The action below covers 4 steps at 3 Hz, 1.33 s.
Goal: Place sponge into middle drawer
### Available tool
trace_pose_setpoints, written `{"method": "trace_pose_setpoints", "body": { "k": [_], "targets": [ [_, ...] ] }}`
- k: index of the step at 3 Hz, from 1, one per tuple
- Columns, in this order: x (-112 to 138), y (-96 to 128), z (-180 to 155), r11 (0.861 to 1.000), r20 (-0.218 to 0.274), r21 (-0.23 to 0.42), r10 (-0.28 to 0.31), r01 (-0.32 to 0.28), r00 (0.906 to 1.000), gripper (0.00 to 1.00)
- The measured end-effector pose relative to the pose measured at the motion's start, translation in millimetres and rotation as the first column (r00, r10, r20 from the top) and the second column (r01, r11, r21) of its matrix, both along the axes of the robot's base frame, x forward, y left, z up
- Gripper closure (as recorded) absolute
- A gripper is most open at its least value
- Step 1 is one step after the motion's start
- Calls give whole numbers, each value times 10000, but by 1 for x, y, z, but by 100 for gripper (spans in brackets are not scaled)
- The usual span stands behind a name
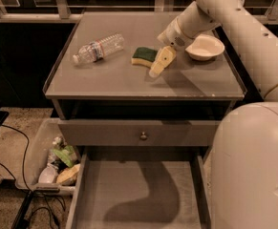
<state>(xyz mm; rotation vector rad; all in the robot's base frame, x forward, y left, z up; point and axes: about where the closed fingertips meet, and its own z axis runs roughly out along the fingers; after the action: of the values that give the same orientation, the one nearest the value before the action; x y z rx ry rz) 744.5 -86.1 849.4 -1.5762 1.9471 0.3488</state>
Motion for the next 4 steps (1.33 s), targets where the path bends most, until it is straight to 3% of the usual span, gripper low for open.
{"method": "trace_pose_setpoints", "body": {
  "k": [1, 2, 4],
  "targets": [
    [9, 3, -12, 10000, -235, 36, -52, 53, 9997, 0],
    [10, 3, -12, 10000, -233, 40, -54, 55, 9997, 18],
    [10, 3, -12, 10000, -234, 40, -53, 54, 9997, 64]
  ]
}}
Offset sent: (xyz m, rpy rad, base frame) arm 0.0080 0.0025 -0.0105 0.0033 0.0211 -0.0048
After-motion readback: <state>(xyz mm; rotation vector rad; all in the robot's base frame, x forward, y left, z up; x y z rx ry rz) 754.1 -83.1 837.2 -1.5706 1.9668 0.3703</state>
